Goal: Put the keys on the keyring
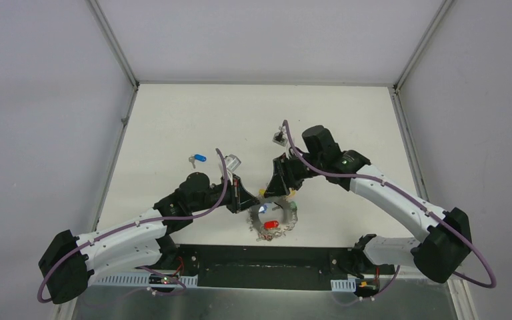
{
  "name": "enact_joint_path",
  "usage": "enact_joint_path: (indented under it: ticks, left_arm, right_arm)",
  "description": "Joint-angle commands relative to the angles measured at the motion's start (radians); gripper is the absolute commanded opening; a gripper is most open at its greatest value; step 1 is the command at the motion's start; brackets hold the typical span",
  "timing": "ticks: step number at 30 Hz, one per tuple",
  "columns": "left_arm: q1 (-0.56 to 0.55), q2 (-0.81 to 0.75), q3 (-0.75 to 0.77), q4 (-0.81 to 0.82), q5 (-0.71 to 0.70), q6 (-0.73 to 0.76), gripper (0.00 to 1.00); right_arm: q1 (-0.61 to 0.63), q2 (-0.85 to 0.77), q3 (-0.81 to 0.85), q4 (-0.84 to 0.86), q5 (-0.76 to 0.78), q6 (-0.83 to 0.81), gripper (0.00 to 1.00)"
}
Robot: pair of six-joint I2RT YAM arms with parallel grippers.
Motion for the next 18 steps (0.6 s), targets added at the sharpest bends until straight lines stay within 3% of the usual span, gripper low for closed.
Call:
enact_joint_path:
  ticks: [1,9,13,18]
  left_arm:
    - [-0.012,-0.003,0.041,0.037,-0.013,0.001,0.0]
    - [-0.012,-0.012,0.035,-0.02,-0.053,-0.006,0.02]
    - [-0.012,-0.036,0.015,-0.092,-0.113,-0.03,0.27]
    - [-0.012,-0.057,-0.011,-0.244,-0.198,-0.149,0.45]
  right_arm:
    - [-0.014,-0.016,-0.034,0.022,0.013,0.011,0.58]
    - [-0.029,0.011,-0.105,0.06,0.024,0.032,0.58]
    - [-0.038,0.026,-0.138,0.058,0.058,0.048,0.59]
    - [-0.046,0.043,-0.165,0.036,0.103,0.064,0.6]
